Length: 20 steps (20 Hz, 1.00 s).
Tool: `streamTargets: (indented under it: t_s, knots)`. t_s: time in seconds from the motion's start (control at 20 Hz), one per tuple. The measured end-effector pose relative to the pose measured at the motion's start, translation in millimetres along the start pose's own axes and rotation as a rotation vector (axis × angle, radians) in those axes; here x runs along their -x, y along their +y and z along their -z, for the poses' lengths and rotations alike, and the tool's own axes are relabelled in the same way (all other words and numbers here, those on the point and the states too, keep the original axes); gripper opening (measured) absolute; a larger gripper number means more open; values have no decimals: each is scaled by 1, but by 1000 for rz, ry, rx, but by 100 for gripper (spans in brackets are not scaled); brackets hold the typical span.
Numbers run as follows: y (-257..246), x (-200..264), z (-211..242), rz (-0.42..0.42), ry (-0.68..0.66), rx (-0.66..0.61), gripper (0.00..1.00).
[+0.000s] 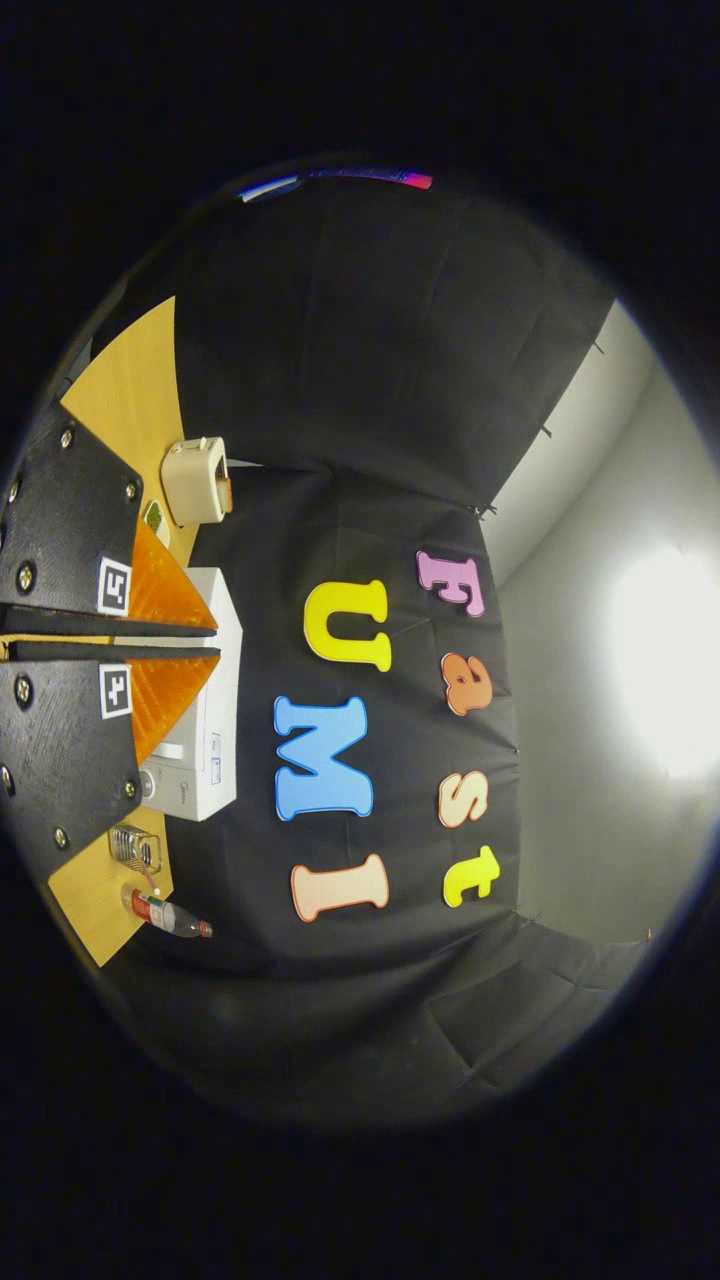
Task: Open the microwave, put the food inside, and close the microwave door.
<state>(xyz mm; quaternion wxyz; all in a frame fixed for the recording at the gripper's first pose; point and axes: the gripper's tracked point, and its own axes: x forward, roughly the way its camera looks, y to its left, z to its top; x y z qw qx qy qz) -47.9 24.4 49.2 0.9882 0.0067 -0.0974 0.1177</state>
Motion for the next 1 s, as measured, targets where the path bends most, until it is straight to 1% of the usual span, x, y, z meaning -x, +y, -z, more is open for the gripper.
streamTargets:
  t_s: [0.1, 0.2, 0.25, 0.3, 0.45, 0.55, 0.7, 0.9, 1.0]
  knots:
    - [16, 6, -3, -35, -1, 21, 4]
    - [27, 10, -3, -59, 2, 31, 9]
    - [28, 11, -3, -53, 3, 21, 25]
    - [24, 11, -2, -24, 12, 10, 33]
    - [11, 11, 2, 47, 29, 19, 99]
    - [2, 11, 4, 91, 44, 13, 96]
    - [-11, 10, -3, 142, 33, -9, 96]
    - [-25, 16, -7, 164, 29, -1, 96]
    - [-37, 21, -15, 195, 14, 13, 96]
